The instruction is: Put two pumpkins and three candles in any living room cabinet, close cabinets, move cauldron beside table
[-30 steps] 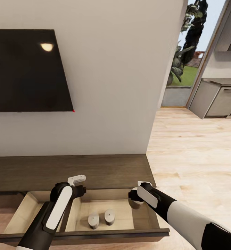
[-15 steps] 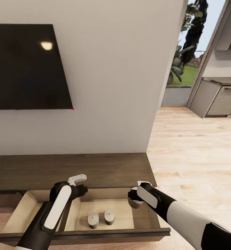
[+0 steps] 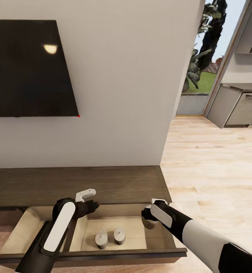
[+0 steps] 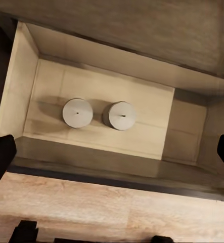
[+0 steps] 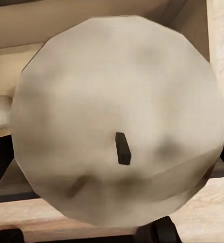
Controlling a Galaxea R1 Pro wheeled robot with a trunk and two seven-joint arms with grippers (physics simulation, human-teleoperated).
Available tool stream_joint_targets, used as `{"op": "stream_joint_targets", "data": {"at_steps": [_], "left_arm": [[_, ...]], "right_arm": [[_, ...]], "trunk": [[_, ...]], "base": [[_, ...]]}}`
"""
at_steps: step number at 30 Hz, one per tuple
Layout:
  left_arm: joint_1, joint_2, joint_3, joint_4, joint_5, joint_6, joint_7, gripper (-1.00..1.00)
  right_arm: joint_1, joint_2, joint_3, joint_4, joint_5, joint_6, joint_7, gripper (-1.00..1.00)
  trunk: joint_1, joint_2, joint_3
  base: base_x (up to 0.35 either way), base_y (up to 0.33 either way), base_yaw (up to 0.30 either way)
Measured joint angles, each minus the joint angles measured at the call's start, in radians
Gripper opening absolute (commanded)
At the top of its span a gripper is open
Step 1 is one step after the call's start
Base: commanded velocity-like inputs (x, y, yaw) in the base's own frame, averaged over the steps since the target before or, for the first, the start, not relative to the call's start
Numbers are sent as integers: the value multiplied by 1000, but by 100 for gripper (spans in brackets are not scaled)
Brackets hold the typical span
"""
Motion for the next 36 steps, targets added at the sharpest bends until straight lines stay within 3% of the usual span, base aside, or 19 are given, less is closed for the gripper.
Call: {"op": "stream_joint_targets", "data": {"at_steps": [4, 5, 12, 14, 15, 17, 32, 36], "left_arm": [[12, 23, 2, -31, 186, 3, 0, 100], [12, 27, 2, -33, 211, 3, 0, 100], [14, 86, -4, -43, 510, 4, -4, 100], [14, 94, -5, -42, 570, 4, -5, 100], [14, 97, -5, -41, 616, 4, -7, 100], [14, 100, -5, -39, 644, 5, -7, 100], [16, 104, -4, -31, 736, 6, -9, 100], [16, 118, -3, -31, 768, 6, -9, 100]], "right_arm": [[0, -1, 0, 2, 0, 0, 0, -100], [0, -1, 0, 2, 0, 0, 0, -100], [0, 0, 0, 3, 0, -1, 0, -100], [0, 0, 0, 3, 0, -1, 0, -100], [0, 1, 0, 3, -1, -1, 0, -100], [0, 2, 0, 3, -1, -1, 0, -100], [0, 1, 0, 3, 0, 0, 0, -100], [0, 1, 0, 3, 0, 0, 0, -100]], "trunk": [[15, -28, -13], [19, -35, -16], [46, -84, -38], [54, -98, -44], [58, -105, -47], [65, -119, -53], [123, -224, -100], [138, -252, -113]], "base": [[0, 0, 0], [0, 0, 0], [0, 0, 0], [0, 0, 0], [0, 0, 0], [0, 0, 0], [0, 0, 0], [0, 0, 0]]}}
